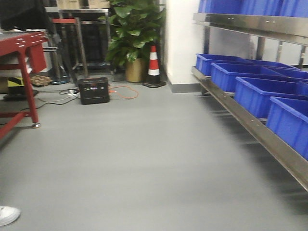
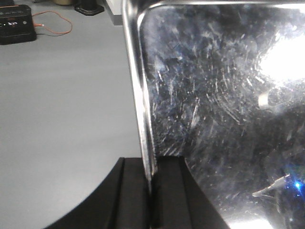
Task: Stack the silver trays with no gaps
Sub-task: 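Drive the base away from the shelf holding the tray in both grippers, then turn the base past the orange cone toward the other shelf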
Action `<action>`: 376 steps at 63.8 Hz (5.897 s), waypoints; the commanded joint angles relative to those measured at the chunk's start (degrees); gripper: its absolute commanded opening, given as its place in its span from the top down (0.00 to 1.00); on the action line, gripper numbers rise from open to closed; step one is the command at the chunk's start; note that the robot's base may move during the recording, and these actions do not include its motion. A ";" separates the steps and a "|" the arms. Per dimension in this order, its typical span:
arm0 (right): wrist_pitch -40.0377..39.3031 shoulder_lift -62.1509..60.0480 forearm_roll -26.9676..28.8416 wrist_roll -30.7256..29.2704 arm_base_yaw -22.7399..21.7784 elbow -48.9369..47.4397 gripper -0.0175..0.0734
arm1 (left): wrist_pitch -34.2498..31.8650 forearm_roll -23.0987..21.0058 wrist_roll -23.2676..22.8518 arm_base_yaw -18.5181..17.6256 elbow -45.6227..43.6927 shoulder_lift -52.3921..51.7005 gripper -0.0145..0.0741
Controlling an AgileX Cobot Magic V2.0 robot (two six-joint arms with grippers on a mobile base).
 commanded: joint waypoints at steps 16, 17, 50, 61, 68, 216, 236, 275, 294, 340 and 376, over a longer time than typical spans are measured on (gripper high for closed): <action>-1.77 -1.01 -0.93 -1.09 -0.01 -0.52 0.90 | -1.98 0.80 0.58 -0.01 -0.36 -0.55 0.85; -1.77 -1.01 -0.93 -1.09 -0.01 -0.52 0.90 | -1.98 0.80 0.58 -0.01 -0.36 -0.55 0.85; -1.77 -1.01 -0.93 -1.09 -0.01 -0.52 0.90 | -1.98 0.80 0.58 -0.01 -0.36 -0.55 0.85; -1.77 -1.01 -0.93 -1.09 -0.01 -0.52 0.90 | -1.98 0.80 0.58 -0.01 -0.36 -0.55 0.85; -1.77 -1.01 -0.93 -1.09 -0.01 -0.52 0.90 | -1.98 0.80 0.58 -0.01 -0.36 -0.55 0.85; -4.80 -1.01 -0.21 -1.09 -0.01 -0.38 0.90 | -2.39 0.77 0.58 -0.01 -0.36 -0.55 0.85; -5.24 -1.01 -0.11 -1.09 -0.01 -0.38 0.90 | -2.49 0.77 0.58 -0.01 -0.36 -0.45 0.85; -6.01 -1.01 -0.03 -1.09 -0.01 -0.38 0.90 | -2.38 0.77 0.58 -0.01 -0.36 -0.45 0.85; -6.01 -1.01 -0.03 -1.09 -0.01 -0.38 0.90 | -2.38 0.77 0.58 -0.01 -0.36 -0.45 0.85; -6.26 -1.01 0.02 -1.09 -0.01 -0.38 0.90 | -2.38 1.43 0.58 0.35 -0.36 -0.45 0.85; -6.34 -1.01 0.02 -1.09 -0.01 -0.38 0.90 | -2.38 1.43 0.58 0.35 -0.36 -0.45 0.85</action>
